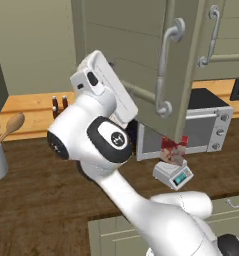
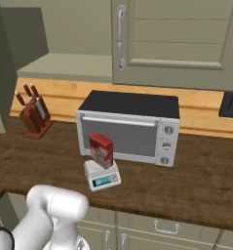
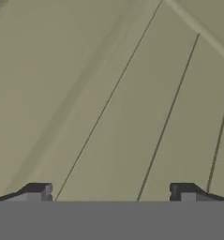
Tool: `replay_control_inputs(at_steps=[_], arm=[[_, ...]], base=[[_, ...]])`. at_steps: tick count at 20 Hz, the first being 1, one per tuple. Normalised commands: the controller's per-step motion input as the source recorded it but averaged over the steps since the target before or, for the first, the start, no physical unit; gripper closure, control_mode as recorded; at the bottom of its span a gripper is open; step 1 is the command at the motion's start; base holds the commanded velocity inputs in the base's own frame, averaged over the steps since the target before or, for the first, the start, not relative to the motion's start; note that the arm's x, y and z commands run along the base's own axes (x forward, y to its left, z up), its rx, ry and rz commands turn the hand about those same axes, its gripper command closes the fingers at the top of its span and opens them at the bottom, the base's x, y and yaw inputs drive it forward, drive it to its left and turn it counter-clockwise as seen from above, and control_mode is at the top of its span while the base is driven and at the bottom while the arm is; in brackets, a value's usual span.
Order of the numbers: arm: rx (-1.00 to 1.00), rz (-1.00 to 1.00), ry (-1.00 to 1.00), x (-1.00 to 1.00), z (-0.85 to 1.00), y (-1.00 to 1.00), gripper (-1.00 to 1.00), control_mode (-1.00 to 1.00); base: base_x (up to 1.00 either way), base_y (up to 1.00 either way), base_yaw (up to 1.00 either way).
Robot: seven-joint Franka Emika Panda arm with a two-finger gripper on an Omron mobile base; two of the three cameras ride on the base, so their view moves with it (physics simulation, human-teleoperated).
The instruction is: Pick the cereal and place it on the digital scale for weighing, and close the cabinet.
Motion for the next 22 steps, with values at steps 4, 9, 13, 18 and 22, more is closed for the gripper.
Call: replay_control_inputs(at_steps=[4, 9, 13, 18, 22], arm=[[0.34, 0.17, 0.04, 1.0, -0.01, -0.98, -1.0, -1.0], [0.31, 0.19, 0.06, 1.0, 0.0, -0.95, -1.0, -1.0], [0.25, 0.2, 0.07, 1.0, 0.0, -0.82, -1.0, -1.0], [0.19, 0.19, 0.01, 1.0, 0.0, -0.54, -1.0, -1.0], [0.15, 0.19, 0.0, 1.0, 0.0, -0.38, -1.0, -1.0]], base=[[0.0, 0.0, 0.0], [0.0, 0.0, 0.0], [0.0, 0.0, 0.0], [0.0, 0.0, 0.0], [0.0, 0.0, 0.0]])
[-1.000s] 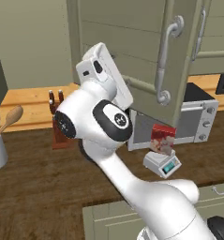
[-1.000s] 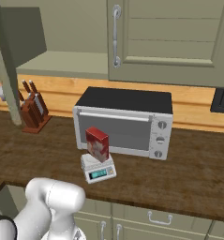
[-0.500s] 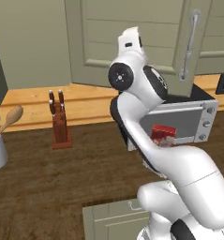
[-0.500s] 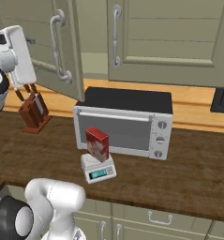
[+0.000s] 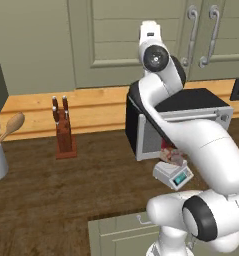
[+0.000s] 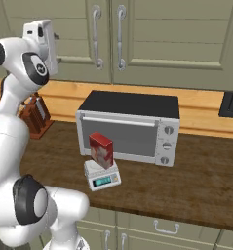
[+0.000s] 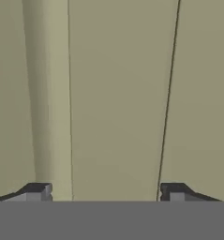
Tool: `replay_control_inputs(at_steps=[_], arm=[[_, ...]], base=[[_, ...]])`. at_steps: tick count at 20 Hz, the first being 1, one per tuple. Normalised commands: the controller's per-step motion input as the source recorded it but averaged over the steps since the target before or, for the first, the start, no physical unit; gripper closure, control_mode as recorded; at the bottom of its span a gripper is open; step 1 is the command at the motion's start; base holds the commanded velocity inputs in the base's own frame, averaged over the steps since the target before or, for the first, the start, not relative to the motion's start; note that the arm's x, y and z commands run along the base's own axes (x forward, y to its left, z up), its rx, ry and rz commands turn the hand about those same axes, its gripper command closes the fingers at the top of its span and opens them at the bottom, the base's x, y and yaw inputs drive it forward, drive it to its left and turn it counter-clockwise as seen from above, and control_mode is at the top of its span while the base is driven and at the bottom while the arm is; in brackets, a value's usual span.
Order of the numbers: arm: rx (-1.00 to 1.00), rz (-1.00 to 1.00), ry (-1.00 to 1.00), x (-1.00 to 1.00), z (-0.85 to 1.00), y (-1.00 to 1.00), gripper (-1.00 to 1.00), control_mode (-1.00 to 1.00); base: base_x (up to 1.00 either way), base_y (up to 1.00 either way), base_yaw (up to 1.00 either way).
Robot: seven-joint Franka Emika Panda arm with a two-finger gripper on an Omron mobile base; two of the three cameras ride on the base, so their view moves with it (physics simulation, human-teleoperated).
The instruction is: Pick the cereal and place it on the digital scale for weighing, and close the cabinet.
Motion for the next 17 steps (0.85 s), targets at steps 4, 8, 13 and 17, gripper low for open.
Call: replay_control_inputs(at_steps=[4, 8, 13, 17], arm=[[0.1, 0.17, 0.0, 1.0, -0.13, -0.25, -1.0, -1.0], [0.06, 0.14, 0.0, 1.0, -0.41, -0.09, -1.0, -1.0], [0.07, 0.11, 0.0, 0.4, -0.75, -0.26, -1.0, -1.0], [0.11, 0.1, 0.0, 0.22, -1.0, -0.34, -1.0, -1.0]], base=[[0.0, 0.0, 0.0], [0.0, 0.0, 0.0], [0.0, 0.0, 0.0], [0.0, 0.0, 0.0]])
